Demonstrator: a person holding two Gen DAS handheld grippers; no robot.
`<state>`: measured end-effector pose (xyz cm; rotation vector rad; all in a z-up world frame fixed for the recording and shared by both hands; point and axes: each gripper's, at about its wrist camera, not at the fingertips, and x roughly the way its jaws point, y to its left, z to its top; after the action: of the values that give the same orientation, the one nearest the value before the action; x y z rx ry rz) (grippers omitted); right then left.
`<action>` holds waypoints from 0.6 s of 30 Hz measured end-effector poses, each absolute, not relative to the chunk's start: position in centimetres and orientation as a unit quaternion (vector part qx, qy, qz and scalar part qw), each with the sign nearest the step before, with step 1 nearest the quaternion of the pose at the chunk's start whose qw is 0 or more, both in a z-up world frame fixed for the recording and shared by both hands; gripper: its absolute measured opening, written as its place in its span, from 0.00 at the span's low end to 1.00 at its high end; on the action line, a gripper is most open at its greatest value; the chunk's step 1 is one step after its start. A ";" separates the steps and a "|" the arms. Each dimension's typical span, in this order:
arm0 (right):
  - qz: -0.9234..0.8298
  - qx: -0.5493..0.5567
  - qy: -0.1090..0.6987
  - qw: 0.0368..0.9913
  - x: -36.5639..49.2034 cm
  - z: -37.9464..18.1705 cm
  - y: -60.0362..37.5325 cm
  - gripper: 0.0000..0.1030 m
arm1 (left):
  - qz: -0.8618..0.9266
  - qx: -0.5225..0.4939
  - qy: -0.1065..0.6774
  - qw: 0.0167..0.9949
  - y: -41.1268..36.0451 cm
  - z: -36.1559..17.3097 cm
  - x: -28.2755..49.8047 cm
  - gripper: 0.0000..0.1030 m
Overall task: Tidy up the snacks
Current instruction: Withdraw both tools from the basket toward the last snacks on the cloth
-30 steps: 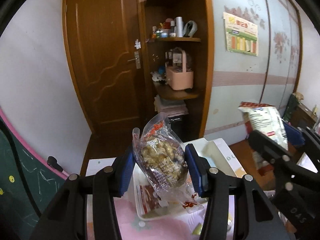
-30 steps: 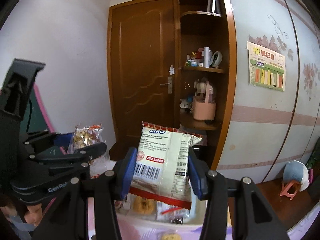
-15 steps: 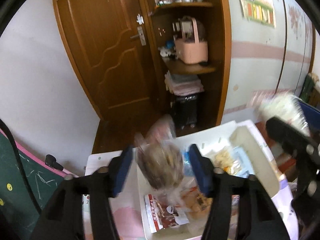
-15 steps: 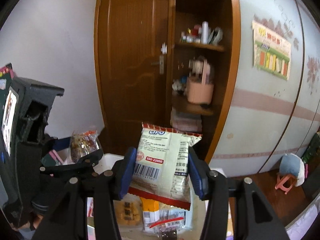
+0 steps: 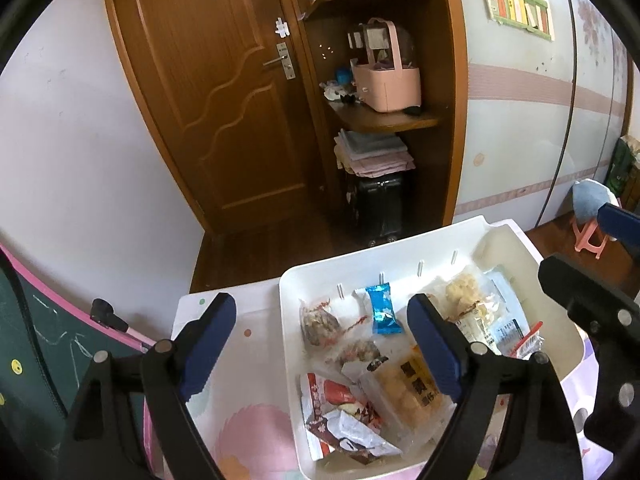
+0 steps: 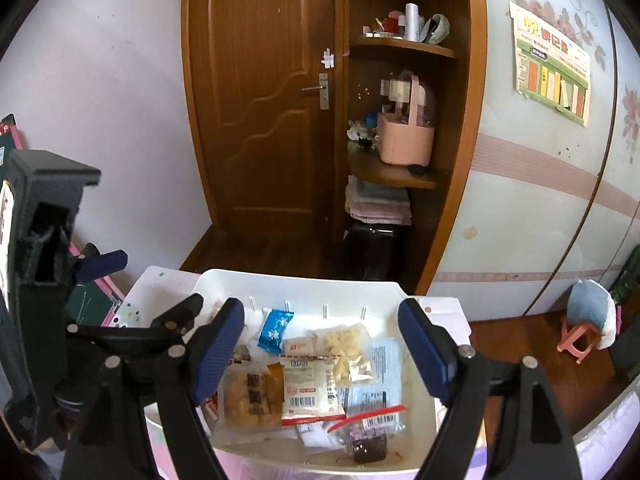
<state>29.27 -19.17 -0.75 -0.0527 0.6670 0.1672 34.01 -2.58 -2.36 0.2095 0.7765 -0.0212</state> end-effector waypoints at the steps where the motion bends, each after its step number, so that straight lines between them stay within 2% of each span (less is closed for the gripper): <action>1: 0.083 -0.024 0.326 0.941 29.1 -0.7 -19.2 0.78 | -0.011 0.099 0.379 0.920 -2.4 -2.3 33.8 0.84; 18: 0.071 -0.020 0.310 0.948 21.2 3.5 -21.1 0.78 | -0.021 0.067 0.361 0.930 -0.4 4.2 25.2 0.84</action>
<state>21.21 -21.09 3.52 -0.0400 0.6308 0.1450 25.24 -0.42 4.23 0.1379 0.7387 -0.0434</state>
